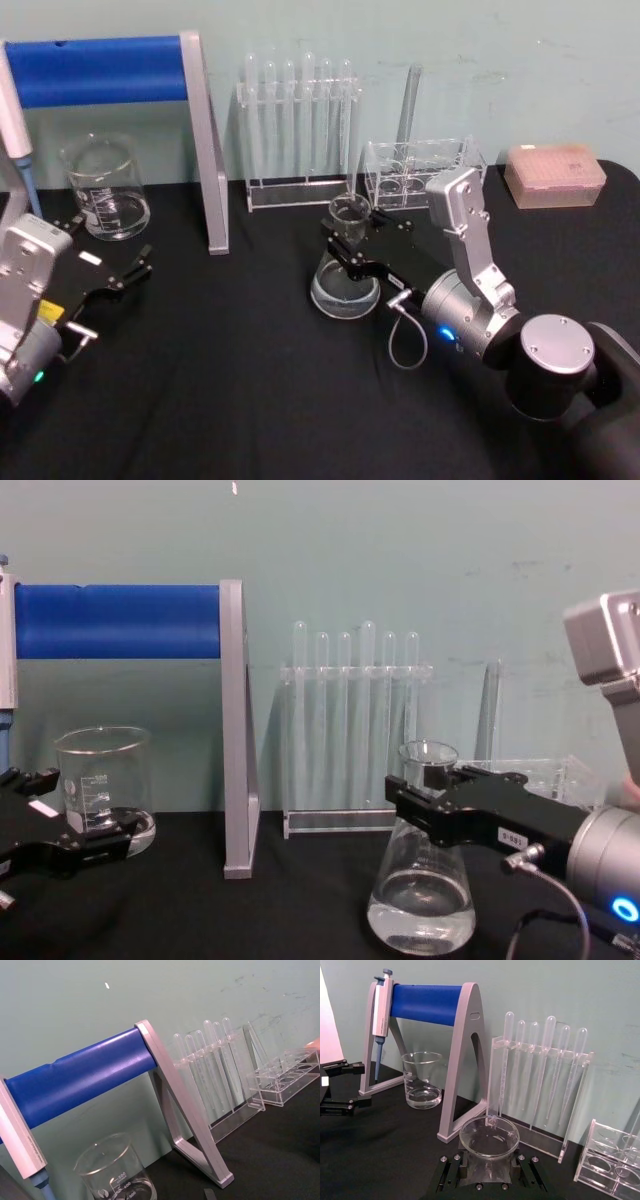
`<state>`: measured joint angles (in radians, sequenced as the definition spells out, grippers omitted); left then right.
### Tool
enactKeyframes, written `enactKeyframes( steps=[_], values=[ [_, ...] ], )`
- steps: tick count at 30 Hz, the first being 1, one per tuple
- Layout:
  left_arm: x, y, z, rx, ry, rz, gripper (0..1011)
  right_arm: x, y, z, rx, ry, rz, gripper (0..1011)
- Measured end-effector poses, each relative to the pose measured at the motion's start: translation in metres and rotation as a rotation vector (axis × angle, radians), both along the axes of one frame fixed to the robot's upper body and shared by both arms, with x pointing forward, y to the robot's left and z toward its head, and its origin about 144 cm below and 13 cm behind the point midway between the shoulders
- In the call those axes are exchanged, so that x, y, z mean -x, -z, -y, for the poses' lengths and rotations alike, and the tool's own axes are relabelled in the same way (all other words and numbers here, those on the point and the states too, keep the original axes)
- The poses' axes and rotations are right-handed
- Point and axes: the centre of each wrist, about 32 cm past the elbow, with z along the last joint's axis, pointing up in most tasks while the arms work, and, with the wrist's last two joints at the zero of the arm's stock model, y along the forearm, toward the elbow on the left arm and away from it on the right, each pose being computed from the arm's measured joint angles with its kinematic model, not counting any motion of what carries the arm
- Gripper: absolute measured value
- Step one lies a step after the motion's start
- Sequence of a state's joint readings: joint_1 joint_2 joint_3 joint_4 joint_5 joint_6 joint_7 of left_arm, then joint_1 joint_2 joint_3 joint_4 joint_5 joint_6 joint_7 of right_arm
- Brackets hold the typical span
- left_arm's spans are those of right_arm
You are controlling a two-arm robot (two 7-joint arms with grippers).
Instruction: Grasp the erlenmeyer flask with one hand, shake it three times, then place it back.
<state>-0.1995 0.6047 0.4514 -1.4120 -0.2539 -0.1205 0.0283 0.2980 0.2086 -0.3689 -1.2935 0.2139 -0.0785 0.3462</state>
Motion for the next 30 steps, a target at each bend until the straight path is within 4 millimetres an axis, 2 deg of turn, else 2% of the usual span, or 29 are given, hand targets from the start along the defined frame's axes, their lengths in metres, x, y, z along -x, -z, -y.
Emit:
enactKeyframes(
  steps=[30],
  values=[
    [0.0,0.0,0.0,0.0,0.0,0.0,1001,0.0039,0.0071,-0.0017,0.005,-0.008,-0.021,449]
  ],
)
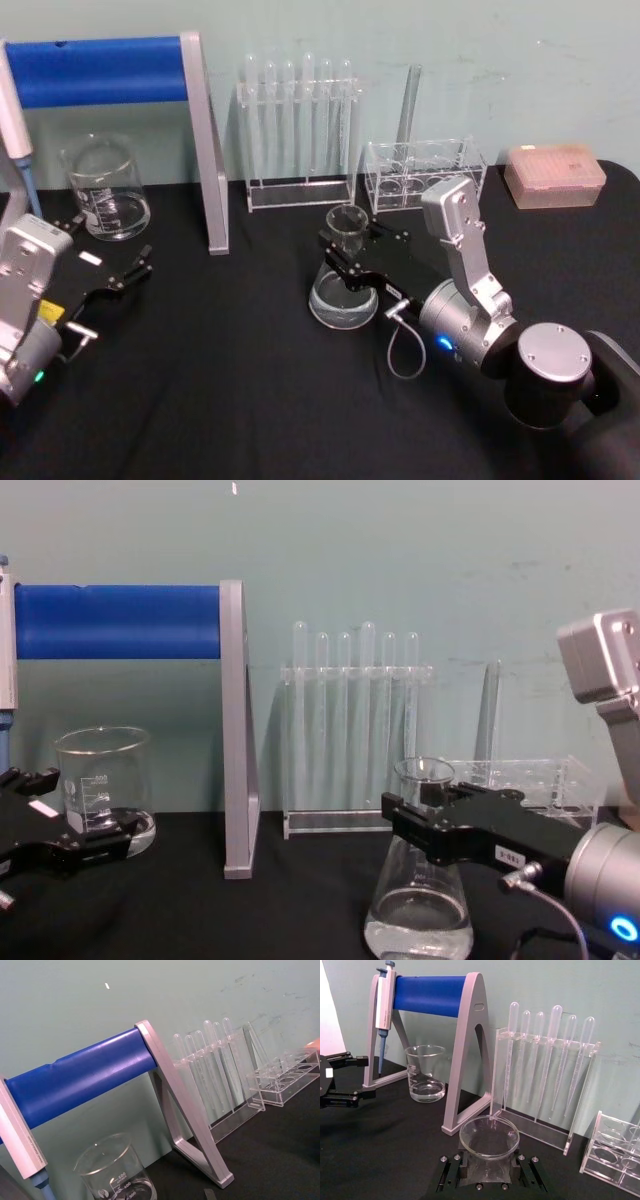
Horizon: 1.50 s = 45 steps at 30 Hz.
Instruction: Grasp the erlenmeyer flask with one hand, shake it three times, then place it back.
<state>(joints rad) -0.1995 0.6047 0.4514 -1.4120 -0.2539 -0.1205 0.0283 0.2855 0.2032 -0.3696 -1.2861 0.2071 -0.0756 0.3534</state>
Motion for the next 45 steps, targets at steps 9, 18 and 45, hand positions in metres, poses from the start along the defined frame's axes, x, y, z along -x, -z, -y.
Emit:
enactKeyframes(
  steps=[9,18,45],
  values=[
    [0.0,0.0,0.0,0.0,0.0,0.0,1001,0.0007,-0.0002,0.0002,0.005,0.001,0.001,449],
    [0.0,0.0,0.0,0.0,0.0,0.0,1001,0.0006,-0.0003,0.0004,0.006,0.001,0.0,528],
    [0.0,0.0,0.0,0.0,0.0,0.0,1001,0.0007,-0.0002,0.0012,0.005,-0.001,0.0,1000]
  ],
)
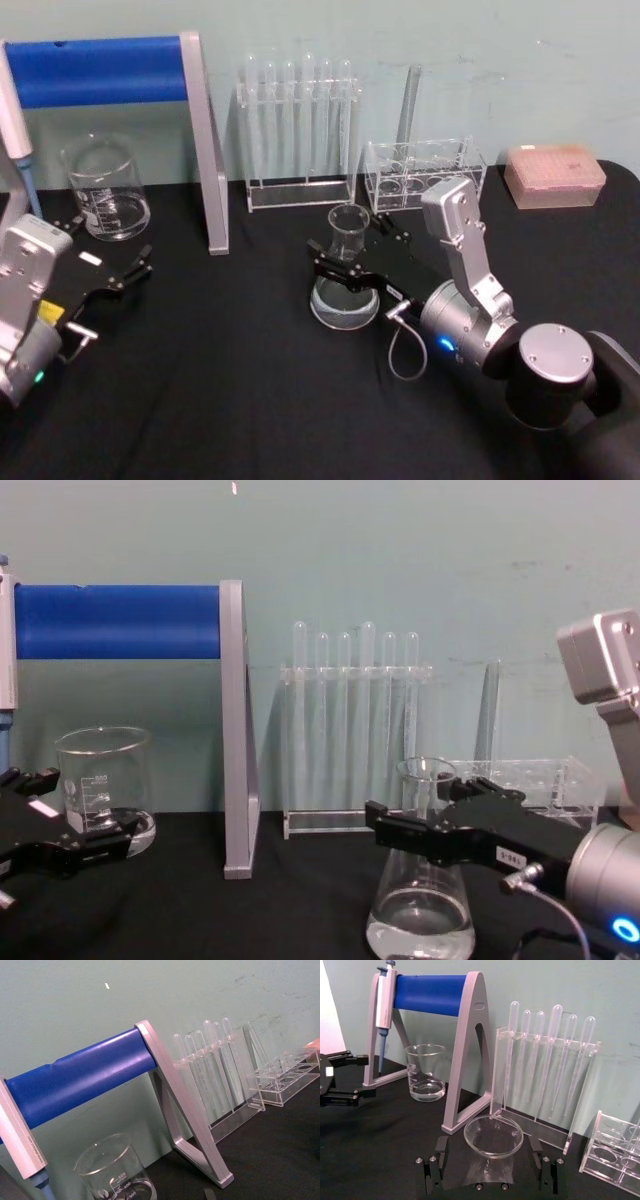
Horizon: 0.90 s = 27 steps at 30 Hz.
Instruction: Grasp the erlenmeyer flask with one hand, shake it three times, then place it back.
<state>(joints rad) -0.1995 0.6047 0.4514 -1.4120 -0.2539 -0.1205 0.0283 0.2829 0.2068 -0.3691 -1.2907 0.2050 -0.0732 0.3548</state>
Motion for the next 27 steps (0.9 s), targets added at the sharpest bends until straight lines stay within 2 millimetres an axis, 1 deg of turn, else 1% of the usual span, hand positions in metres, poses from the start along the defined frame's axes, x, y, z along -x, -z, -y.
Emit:
enactKeyframes(
  steps=[7,13,20,27],
  values=[
    [0.0,0.0,0.0,0.0,0.0,0.0,1001,0.007,-0.001,0.011,-0.006,-0.017,-0.004,1000],
    [0.0,0.0,0.0,0.0,0.0,0.0,1001,0.02,-0.002,0.024,-0.01,-0.045,-0.009,1000],
    [0.0,0.0,0.0,0.0,0.0,0.0,1001,0.041,-0.003,0.045,-0.004,-0.067,-0.02,1000],
    [0.0,0.0,0.0,0.0,0.0,0.0,1001,0.05,-0.003,0.061,-0.002,-0.038,-0.013,1000]
  ],
)
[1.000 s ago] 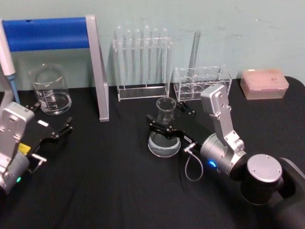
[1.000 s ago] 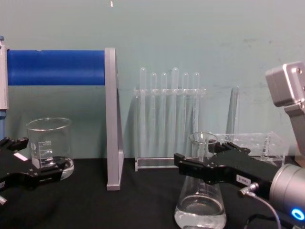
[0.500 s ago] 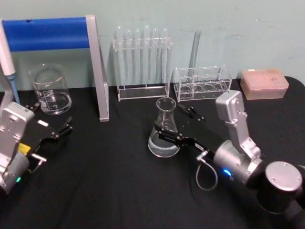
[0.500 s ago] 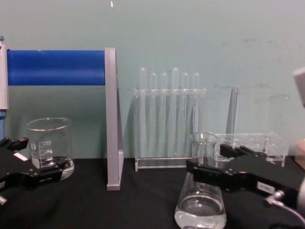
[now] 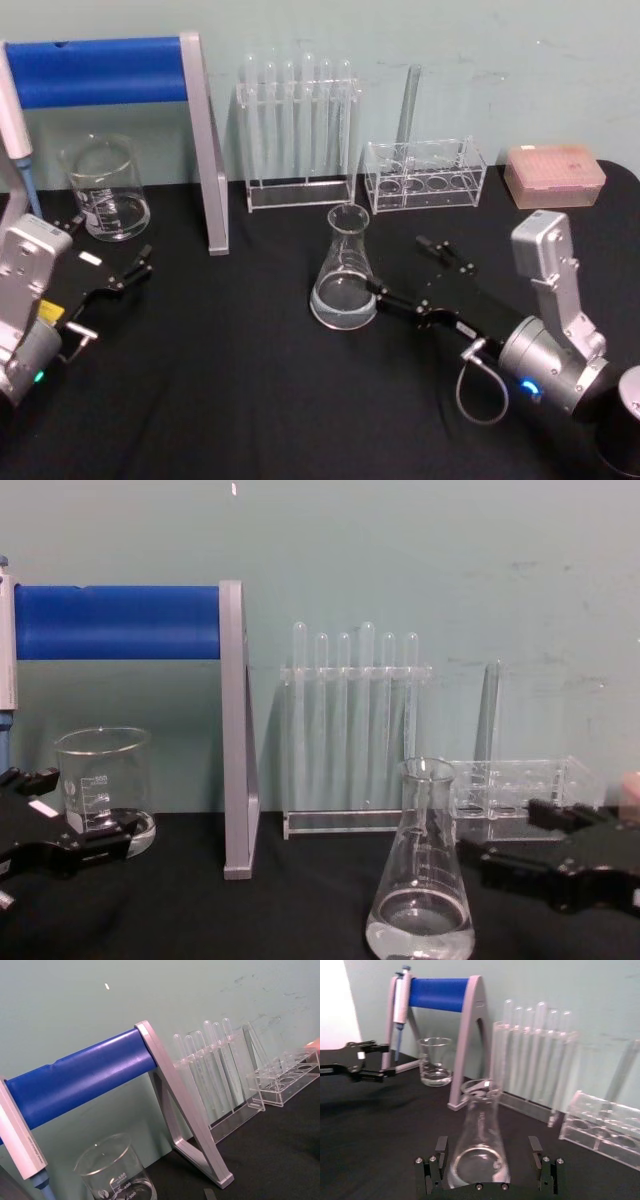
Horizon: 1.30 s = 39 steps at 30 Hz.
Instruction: Grasp the erlenmeyer flask with one hand, shake it three times, then place it back.
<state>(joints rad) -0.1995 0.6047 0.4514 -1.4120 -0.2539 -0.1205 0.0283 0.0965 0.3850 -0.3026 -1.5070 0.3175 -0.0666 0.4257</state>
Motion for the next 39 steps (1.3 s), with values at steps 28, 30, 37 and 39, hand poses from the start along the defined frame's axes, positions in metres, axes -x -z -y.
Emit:
enactKeyframes(
  steps=[28,30,37,39],
  values=[
    [0.0,0.0,0.0,0.0,0.0,0.0,1001,-0.055,0.014,-0.003,0.204,0.389,0.239,1000],
    [0.0,0.0,0.0,0.0,0.0,0.0,1001,-0.056,0.016,-0.004,0.216,0.393,0.242,1000],
    [0.0,0.0,0.0,0.0,0.0,0.0,1001,-0.059,0.021,-0.006,0.24,0.399,0.243,1000],
    [0.0,0.0,0.0,0.0,0.0,0.0,1001,-0.059,0.021,-0.006,0.242,0.399,0.242,1000]
  ],
)
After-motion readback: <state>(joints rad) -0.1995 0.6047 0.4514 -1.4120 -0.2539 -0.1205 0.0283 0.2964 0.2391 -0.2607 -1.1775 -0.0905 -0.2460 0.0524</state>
